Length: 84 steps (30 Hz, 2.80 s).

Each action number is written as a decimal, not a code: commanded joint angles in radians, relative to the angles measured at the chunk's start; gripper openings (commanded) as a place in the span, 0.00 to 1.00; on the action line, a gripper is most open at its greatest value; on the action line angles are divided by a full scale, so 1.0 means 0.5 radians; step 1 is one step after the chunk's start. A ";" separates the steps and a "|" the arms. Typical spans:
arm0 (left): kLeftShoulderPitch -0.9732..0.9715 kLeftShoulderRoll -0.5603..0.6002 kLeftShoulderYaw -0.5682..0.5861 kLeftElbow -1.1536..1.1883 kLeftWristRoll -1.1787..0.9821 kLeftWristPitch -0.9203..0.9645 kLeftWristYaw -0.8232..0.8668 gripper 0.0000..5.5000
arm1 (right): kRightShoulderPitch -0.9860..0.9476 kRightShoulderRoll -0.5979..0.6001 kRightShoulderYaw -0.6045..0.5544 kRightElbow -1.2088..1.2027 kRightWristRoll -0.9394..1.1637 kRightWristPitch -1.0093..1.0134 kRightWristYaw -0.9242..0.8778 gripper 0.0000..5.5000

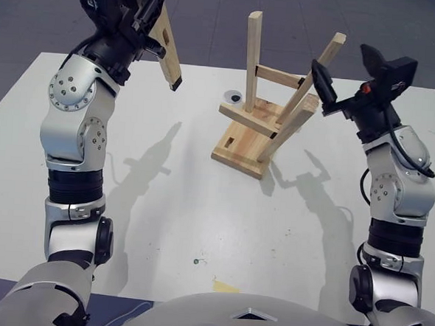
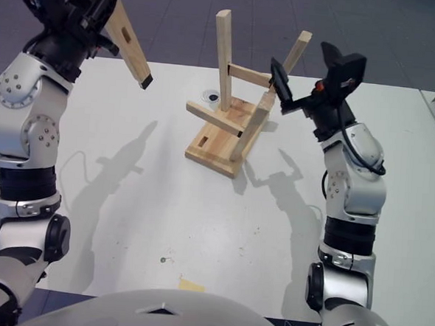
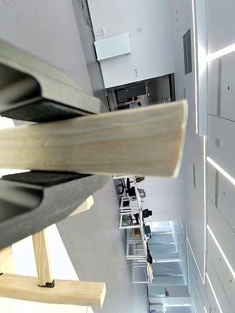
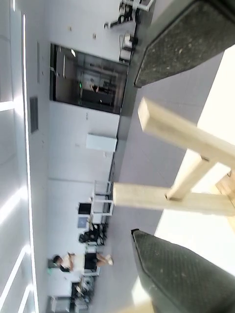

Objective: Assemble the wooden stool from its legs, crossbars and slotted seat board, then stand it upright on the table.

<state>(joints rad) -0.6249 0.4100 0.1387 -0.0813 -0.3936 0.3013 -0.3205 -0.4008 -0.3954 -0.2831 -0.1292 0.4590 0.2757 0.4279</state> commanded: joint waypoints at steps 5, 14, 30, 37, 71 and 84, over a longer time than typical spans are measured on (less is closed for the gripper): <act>0.007 -0.027 0.012 0.087 0.046 -0.029 -0.039 0.19 | -0.006 -0.138 -0.216 -0.144 0.894 0.487 0.450 0.98; 0.009 -0.048 -0.017 0.115 0.066 -0.030 -0.078 0.19 | 0.124 -0.398 0.256 -0.183 0.552 0.464 0.938 0.98; 0.090 -0.165 -0.136 0.074 0.099 0.011 -0.121 0.19 | 0.216 -0.374 0.314 -0.190 0.513 0.461 1.006 0.52; 0.079 -0.201 -0.152 0.062 0.054 0.065 -0.157 0.19 | 0.345 -0.272 0.402 -0.329 0.463 0.420 0.908 0.42; 0.232 -0.560 0.057 0.134 -0.265 0.372 0.056 0.19 | 0.569 -0.063 0.579 -0.426 0.336 0.266 0.594 0.40; 0.277 -0.484 -0.087 0.184 -0.082 0.203 -0.074 0.19 | 0.577 -0.056 0.607 -0.431 0.337 0.265 0.590 0.40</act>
<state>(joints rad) -0.5054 0.1411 0.1154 0.0238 -0.4723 0.4144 -0.3517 -0.1601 -0.4306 -0.0289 -0.3729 0.6271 0.3539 0.7100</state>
